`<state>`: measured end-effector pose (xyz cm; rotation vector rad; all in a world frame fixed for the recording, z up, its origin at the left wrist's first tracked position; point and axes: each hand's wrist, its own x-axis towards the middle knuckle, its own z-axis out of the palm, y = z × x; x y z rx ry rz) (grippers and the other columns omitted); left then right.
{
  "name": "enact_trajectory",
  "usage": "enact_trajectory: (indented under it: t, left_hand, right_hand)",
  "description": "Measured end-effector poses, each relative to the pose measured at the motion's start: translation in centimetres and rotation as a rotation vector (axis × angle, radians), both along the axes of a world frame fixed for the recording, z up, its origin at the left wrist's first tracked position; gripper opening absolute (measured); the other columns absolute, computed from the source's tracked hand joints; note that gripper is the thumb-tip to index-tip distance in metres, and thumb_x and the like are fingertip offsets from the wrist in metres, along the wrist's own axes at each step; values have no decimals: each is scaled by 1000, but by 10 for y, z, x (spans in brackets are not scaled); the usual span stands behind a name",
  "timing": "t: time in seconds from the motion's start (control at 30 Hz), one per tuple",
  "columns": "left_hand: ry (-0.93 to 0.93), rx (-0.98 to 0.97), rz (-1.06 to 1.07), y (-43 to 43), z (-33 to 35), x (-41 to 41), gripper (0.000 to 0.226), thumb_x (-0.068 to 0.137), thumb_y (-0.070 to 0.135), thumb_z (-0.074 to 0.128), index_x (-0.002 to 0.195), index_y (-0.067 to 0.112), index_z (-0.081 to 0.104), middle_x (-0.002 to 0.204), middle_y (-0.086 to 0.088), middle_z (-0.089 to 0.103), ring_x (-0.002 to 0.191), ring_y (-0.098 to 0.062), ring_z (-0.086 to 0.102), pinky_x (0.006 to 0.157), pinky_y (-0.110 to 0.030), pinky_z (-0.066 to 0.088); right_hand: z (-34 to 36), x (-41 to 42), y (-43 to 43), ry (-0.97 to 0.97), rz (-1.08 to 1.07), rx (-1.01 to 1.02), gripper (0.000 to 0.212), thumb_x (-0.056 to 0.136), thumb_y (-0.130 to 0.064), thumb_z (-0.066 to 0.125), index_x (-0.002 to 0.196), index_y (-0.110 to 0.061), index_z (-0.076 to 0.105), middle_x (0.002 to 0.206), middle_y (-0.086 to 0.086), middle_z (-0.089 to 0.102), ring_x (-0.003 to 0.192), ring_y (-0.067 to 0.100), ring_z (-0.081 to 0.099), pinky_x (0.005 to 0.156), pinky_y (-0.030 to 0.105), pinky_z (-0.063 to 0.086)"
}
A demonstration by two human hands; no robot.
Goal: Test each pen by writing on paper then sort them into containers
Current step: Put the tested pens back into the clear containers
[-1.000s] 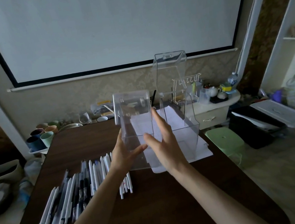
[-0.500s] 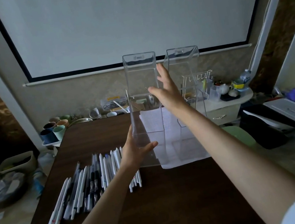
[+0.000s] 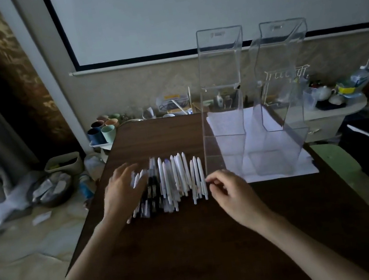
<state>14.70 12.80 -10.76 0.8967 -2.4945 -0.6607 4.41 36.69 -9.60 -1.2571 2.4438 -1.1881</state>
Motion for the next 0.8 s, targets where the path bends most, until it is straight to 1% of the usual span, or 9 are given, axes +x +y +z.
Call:
enact_trajectory:
  t: [0.13, 0.2, 0.3, 0.37, 0.43, 0.53, 0.63, 0.73, 0.8]
  left_hand:
    - [-269, 35, 134, -21, -23, 26, 74, 80, 74, 36, 144, 37, 27, 154, -7, 20, 138, -32, 22, 110, -49, 23]
    - [-272, 28, 92, -18, -30, 29, 83, 75, 81, 29, 146, 40, 19, 156, -7, 15, 141, -28, 17, 112, -47, 17]
    - [-209, 60, 7, -11, -28, 22, 81, 76, 82, 29, 146, 44, 12, 157, -5, 9, 142, -24, 14, 112, -48, 15]
    - [-240, 34, -52, -6, -25, 14, 77, 79, 76, 31, 145, 45, 10, 157, -5, 1, 142, -26, 12, 112, -48, 17]
    - [-304, -71, -116, 0, -26, 10, 72, 82, 73, 31, 145, 46, 10, 157, -2, -4, 143, -27, 9, 111, -46, 19]
    - [-339, -129, -173, 6, -32, 8, 64, 87, 68, 29, 145, 45, 15, 158, 4, -2, 143, -23, 3, 112, -43, 18]
    - [-313, -104, -177, 15, -32, 13, 61, 90, 63, 31, 146, 42, 17, 157, 6, -1, 144, -20, 0, 112, -41, 19]
    - [-299, -83, -180, 31, -31, 24, 60, 91, 61, 33, 146, 42, 18, 157, 8, -2, 144, -18, -1, 111, -40, 22]
    - [-279, -77, -183, 42, -32, 34, 59, 91, 60, 35, 145, 42, 19, 157, 9, -1, 143, -16, -1, 109, -39, 26]
  right_hand:
    - [-29, 9, -34, 51, -105, 134, 45, 99, -33, 43, 141, -16, 38, 144, 1, 40, 134, 12, 34, 101, 16, 27]
    - [-36, 14, -51, 42, -160, 167, 52, 100, -40, 36, 147, -23, 26, 154, 4, 25, 142, 18, 21, 110, 26, 25]
    - [-43, 18, -79, 117, -178, 281, 55, 99, -49, 27, 149, -33, 12, 157, 8, 15, 144, 28, 15, 117, 40, 19]
    - [-46, 20, -93, 148, -176, 361, 53, 99, -50, 24, 149, -34, 15, 157, 9, 14, 144, 33, 11, 117, 46, 15]
    - [-46, 19, -99, 167, -190, 375, 49, 100, -45, 24, 147, -30, 25, 156, 9, 18, 142, 36, 13, 117, 48, 16]
    - [-46, 19, -93, 221, -154, 327, 45, 100, -39, 30, 143, -24, 36, 150, 8, 31, 136, 35, 25, 112, 44, 27]
    - [-45, 27, -71, 267, -113, 314, 45, 100, -37, 34, 143, -25, 36, 146, 5, 35, 133, 30, 31, 108, 39, 36]
    - [-44, 41, -43, 286, -72, 315, 45, 100, -33, 38, 144, -25, 35, 152, 5, 28, 141, 30, 21, 114, 38, 24]
    - [-45, 47, -24, 318, -66, 289, 44, 99, -31, 41, 142, -24, 39, 152, 5, 30, 141, 30, 22, 115, 35, 19]
